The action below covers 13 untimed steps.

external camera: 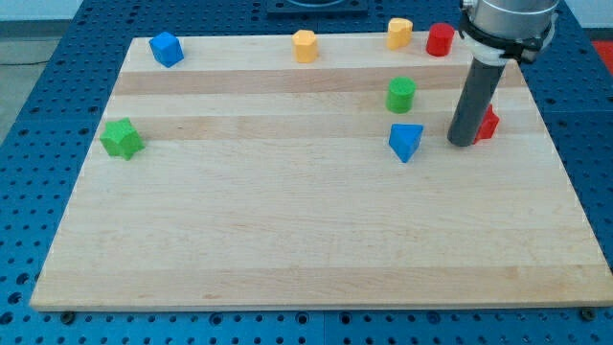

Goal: Move the red star to the center right of the board

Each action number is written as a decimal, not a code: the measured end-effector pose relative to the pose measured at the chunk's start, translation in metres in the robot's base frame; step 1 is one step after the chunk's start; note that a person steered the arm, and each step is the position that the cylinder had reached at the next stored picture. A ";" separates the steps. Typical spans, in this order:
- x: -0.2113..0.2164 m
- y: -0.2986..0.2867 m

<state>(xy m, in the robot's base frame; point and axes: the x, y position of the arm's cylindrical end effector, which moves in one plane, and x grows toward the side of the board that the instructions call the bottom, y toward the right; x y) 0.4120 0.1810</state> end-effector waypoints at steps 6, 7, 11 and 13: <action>-0.025 -0.001; -0.025 0.011; -0.030 0.006; -0.060 0.006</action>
